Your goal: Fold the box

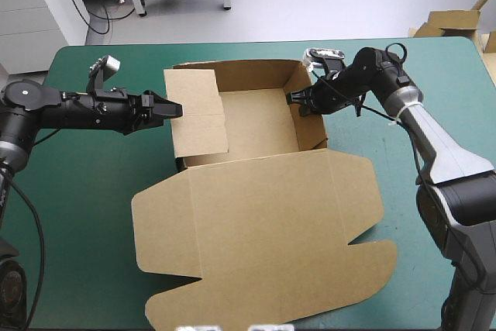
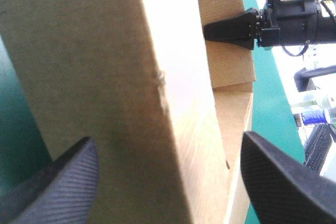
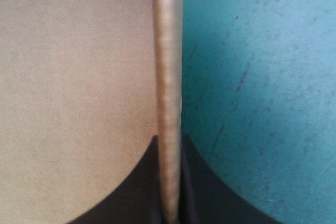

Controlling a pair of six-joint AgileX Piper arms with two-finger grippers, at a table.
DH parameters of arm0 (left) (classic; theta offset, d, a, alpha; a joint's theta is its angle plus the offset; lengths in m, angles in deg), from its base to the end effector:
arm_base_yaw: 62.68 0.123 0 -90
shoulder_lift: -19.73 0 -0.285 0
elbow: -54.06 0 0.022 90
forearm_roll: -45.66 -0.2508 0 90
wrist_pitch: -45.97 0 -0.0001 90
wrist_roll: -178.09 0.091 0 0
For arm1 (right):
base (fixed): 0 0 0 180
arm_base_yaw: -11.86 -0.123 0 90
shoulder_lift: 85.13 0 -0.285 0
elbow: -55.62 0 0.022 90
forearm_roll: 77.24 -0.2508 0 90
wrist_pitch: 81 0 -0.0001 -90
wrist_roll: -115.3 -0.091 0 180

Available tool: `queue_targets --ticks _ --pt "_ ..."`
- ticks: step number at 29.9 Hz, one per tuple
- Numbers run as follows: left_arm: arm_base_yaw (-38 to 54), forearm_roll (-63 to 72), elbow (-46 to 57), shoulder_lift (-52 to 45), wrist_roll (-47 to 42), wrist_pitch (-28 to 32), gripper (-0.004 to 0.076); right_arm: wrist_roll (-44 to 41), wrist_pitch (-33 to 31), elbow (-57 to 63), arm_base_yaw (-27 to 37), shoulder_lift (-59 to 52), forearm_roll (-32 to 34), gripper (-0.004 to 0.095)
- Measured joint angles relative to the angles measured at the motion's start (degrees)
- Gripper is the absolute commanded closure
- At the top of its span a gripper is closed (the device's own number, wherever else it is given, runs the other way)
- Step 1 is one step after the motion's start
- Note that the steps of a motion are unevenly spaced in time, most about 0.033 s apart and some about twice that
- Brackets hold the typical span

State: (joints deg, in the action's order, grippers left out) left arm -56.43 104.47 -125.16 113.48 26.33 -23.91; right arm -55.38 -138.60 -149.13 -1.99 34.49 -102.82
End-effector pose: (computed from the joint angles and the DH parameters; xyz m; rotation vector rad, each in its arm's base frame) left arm 0.3042 -0.0402 0.3629 0.1677 2.3552 -1.1489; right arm 0.4146 0.1364 0.2982 -0.3338 2.6007 0.6039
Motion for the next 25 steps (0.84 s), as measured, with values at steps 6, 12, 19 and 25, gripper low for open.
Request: queue_targets --ticks 6,12,19,25 --pt "-2.46 -3.71 0.0 -0.1 -0.21 0.32 0.0222 -1.24 2.08 0.05 -3.11 0.5 0.92 0.0927" --pt "-5.69 -16.36 0.0 -0.1 -6.59 0.29 0.0292 -1.49 3.92 0.38 -6.07 1.62 3.21 0.0928" --pt "-8.98 -28.04 0.0 -0.1 -18.59 1.58 0.0316 -2.6 4.89 0.38 -8.55 1.69 4.59 0.0927" --pt "-13.57 -38.19 0.0 -0.1 -27.42 2.7 0.0318 -4.21 4.84 0.38 -8.87 1.69 4.19 0.0928"
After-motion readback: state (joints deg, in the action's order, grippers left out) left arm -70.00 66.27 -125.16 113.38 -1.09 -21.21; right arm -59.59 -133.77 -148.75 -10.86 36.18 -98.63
